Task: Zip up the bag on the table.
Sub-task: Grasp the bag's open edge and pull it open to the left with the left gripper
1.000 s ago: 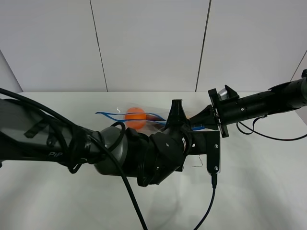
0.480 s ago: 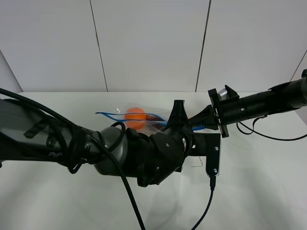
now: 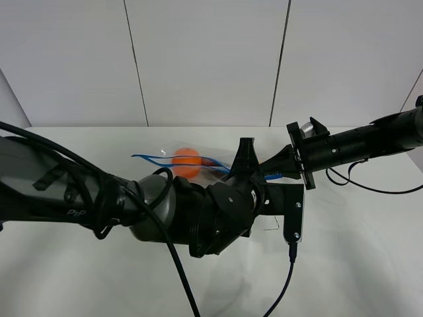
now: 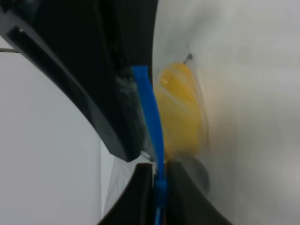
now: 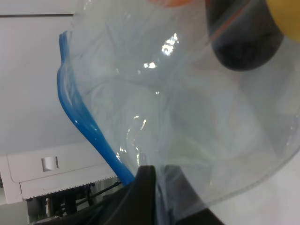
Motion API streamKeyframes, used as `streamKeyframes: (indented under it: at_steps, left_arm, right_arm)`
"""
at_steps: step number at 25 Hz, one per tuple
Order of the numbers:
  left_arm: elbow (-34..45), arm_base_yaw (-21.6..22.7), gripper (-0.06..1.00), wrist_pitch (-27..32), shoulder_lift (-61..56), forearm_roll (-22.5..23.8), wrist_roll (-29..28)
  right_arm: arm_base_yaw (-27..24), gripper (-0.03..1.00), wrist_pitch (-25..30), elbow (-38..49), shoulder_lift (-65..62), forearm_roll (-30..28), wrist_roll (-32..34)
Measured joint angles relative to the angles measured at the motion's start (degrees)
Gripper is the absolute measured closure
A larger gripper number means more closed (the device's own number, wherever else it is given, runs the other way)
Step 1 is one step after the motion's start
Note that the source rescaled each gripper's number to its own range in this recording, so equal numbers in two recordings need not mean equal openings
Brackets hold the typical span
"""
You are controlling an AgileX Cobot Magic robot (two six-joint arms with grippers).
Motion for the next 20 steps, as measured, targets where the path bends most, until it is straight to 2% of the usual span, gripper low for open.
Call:
streamKeyframes:
  at_steps: [20]
  left_arm:
    - [1.5,1.1,0.94,5.8,0.0,1.0,1.0]
  right_arm:
    - [0.0,0.97,-0.3,0.0,0.0,0.2,0.1]
